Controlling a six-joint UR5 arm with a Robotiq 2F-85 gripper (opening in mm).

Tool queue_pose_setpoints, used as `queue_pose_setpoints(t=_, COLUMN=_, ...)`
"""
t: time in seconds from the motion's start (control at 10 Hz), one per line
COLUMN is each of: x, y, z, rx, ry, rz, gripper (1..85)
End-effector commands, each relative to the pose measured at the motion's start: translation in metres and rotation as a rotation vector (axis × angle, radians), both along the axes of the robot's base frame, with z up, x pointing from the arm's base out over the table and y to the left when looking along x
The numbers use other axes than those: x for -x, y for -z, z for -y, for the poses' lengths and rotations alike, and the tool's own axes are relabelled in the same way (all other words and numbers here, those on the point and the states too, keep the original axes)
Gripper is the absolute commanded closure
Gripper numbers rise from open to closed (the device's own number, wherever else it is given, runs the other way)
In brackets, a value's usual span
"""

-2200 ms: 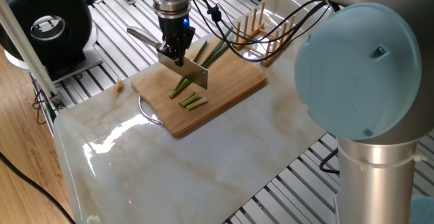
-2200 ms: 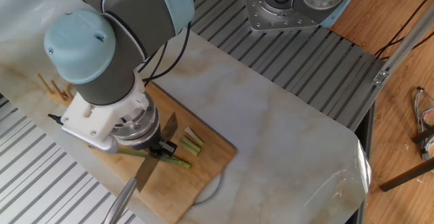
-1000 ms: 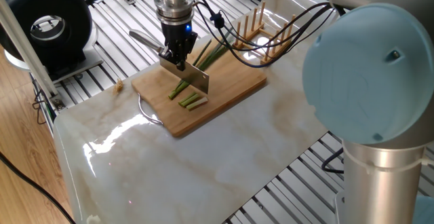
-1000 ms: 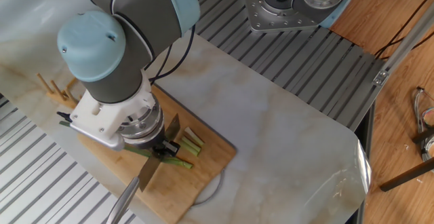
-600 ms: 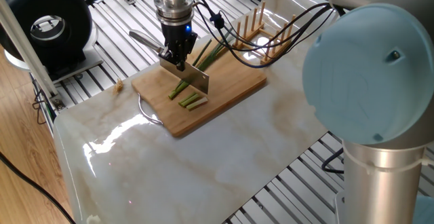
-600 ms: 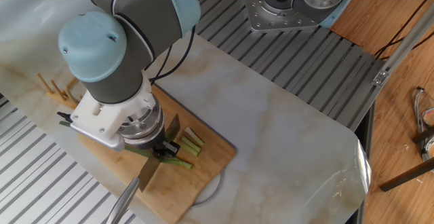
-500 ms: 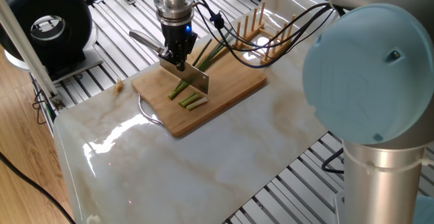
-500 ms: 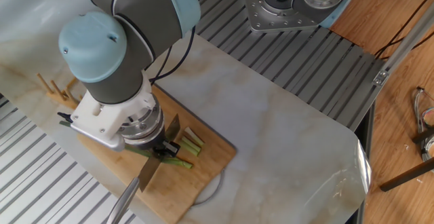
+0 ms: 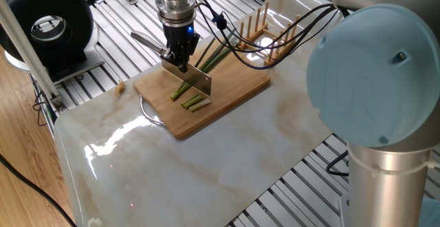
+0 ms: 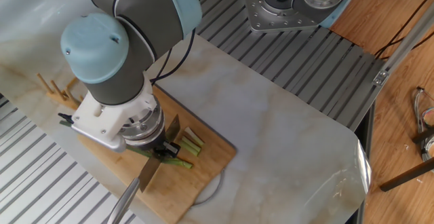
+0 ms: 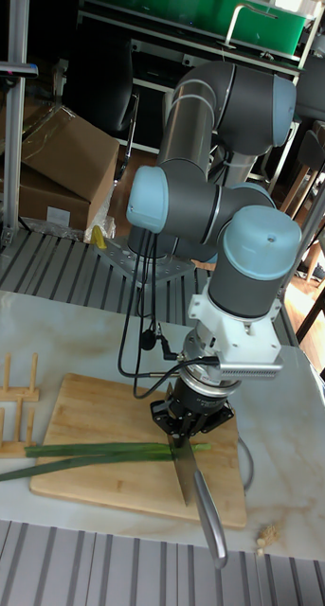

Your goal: Chop the green garlic

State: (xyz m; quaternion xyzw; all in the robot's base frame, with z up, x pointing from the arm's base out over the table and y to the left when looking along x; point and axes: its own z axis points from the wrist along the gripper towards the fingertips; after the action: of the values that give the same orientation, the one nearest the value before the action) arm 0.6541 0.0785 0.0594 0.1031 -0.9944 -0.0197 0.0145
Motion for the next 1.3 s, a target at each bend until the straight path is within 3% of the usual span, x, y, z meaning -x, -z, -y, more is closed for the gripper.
queue_pose_setpoints(t=0.0, x=-0.002, y=0.000, z=-0.001, rx=-0.005, ry=-0.005, rz=0.000, gripper=84.3)
queue_pose_setpoints(t=0.5, x=0.000, y=-0.003, z=0.001, rx=0.028, ry=-0.026, rz=-0.024, gripper=84.3)
queue_pose_setpoints(t=0.8, x=-0.005, y=0.003, z=-0.002, rx=0.056, ry=-0.019, rz=0.005, gripper=84.3)
queue_pose_setpoints(t=1.1, x=-0.001, y=-0.016, z=-0.001, rx=0.030, ry=-0.023, rz=-0.017, gripper=84.3)
queue_pose_setpoints(t=1.2, x=-0.001, y=-0.016, z=-0.001, rx=0.022, ry=-0.020, rz=-0.004, gripper=84.3)
